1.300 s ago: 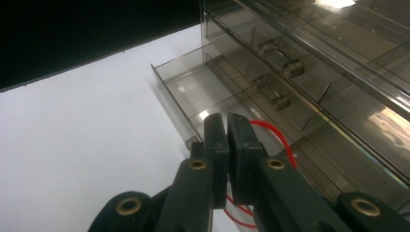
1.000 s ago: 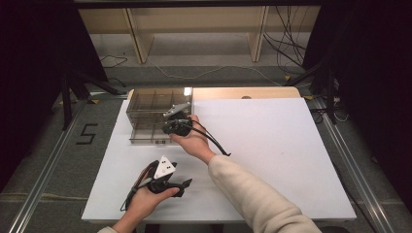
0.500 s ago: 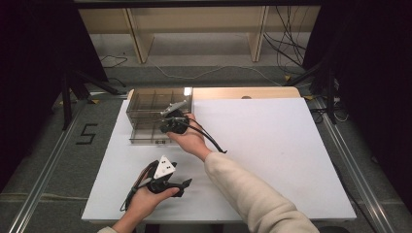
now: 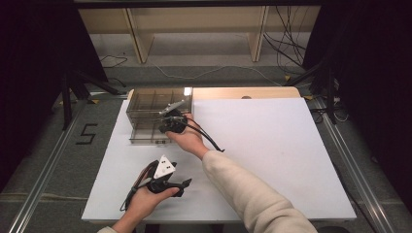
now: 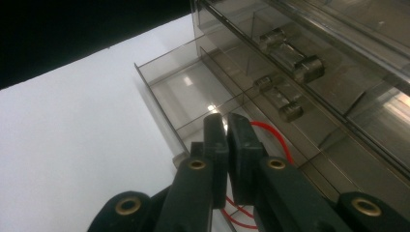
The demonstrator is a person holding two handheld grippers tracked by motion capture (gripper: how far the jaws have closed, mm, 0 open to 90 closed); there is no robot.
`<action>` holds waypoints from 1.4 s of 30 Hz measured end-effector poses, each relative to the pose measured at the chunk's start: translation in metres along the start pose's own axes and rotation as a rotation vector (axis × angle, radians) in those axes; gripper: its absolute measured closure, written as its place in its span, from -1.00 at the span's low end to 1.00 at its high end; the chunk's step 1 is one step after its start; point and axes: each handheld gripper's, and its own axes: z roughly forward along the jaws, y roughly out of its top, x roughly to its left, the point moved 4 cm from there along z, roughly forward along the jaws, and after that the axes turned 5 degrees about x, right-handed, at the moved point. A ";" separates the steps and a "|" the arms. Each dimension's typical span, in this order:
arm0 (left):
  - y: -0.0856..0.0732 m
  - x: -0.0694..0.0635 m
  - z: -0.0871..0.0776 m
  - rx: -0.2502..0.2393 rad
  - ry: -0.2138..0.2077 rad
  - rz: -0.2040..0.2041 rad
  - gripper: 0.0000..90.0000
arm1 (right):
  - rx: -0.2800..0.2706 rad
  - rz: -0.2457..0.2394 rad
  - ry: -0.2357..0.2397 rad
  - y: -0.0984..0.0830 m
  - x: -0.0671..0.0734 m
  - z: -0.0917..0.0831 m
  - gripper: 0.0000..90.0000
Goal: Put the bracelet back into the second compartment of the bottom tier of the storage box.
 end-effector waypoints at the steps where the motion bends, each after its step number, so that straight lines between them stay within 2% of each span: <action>1: 0.000 0.000 0.000 0.000 0.000 0.000 -0.52 | 0.004 0.003 0.003 0.001 0.001 0.000 0.94; 11: 0.000 0.000 0.000 -0.001 -0.001 -0.001 -0.52 | 0.008 -0.008 0.021 0.008 0.004 0.008 0.94; 25: 0.000 0.000 0.000 -0.002 -0.003 -0.001 -0.52 | 0.019 0.008 0.031 0.010 0.003 0.017 0.93; 42: 0.000 0.000 -0.001 -0.003 -0.005 -0.004 -0.52 | 0.041 0.015 0.002 0.009 -0.003 0.021 0.95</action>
